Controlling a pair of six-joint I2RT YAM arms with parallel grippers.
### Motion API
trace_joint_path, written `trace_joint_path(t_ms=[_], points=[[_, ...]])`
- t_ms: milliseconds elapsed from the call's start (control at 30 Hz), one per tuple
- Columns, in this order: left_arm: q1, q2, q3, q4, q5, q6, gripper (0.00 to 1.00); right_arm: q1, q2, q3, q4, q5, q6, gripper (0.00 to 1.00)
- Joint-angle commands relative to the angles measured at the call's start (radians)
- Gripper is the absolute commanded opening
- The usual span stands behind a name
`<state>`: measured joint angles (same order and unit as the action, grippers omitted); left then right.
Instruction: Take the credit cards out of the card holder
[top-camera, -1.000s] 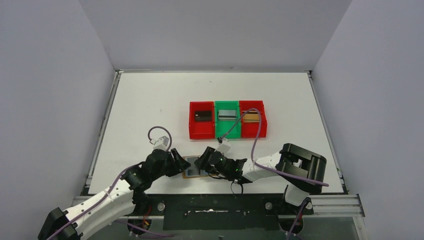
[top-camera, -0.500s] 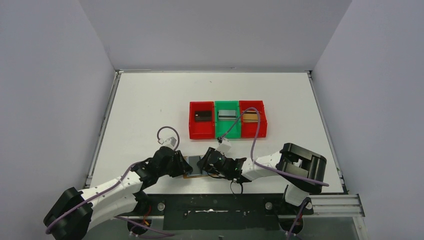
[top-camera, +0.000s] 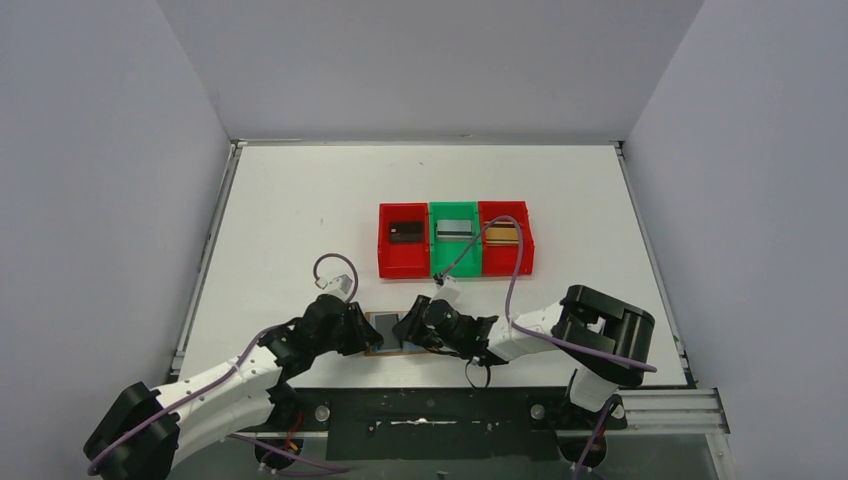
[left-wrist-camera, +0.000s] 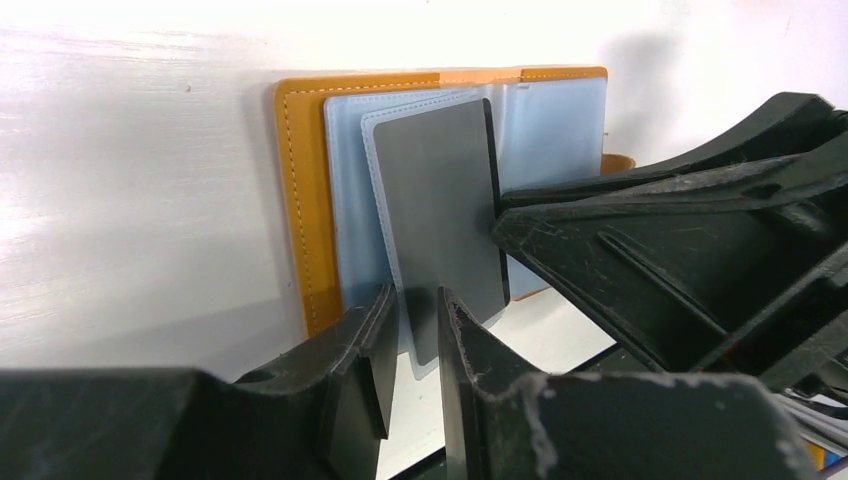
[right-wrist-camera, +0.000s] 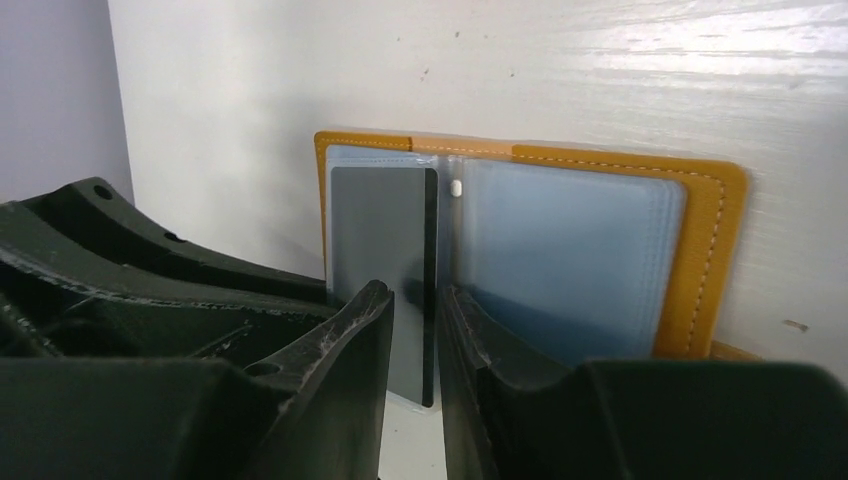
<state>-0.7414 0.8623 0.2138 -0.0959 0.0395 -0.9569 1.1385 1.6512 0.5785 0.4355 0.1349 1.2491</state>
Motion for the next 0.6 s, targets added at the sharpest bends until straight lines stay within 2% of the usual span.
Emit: trace_joint_path(t_ms=[0, 100, 333, 567], points=[[0.004, 0.024, 0.042, 0.032, 0.033, 0.033, 0.19, -0.010, -0.037, -0.006, 0.139, -0.085, -0.030, 0.23], [0.004, 0.048, 0.042, 0.038, 0.045, 0.034, 0.16, -0.013, -0.033, -0.024, 0.178, -0.089, -0.007, 0.22], [0.004, 0.032, 0.035, 0.044, 0.044, 0.031, 0.16, -0.034, -0.017, -0.102, 0.332, -0.126, 0.041, 0.18], [0.004, 0.022, 0.037, 0.014, 0.031, 0.032, 0.21, -0.037, -0.010, -0.113, 0.357, -0.133, 0.045, 0.09]])
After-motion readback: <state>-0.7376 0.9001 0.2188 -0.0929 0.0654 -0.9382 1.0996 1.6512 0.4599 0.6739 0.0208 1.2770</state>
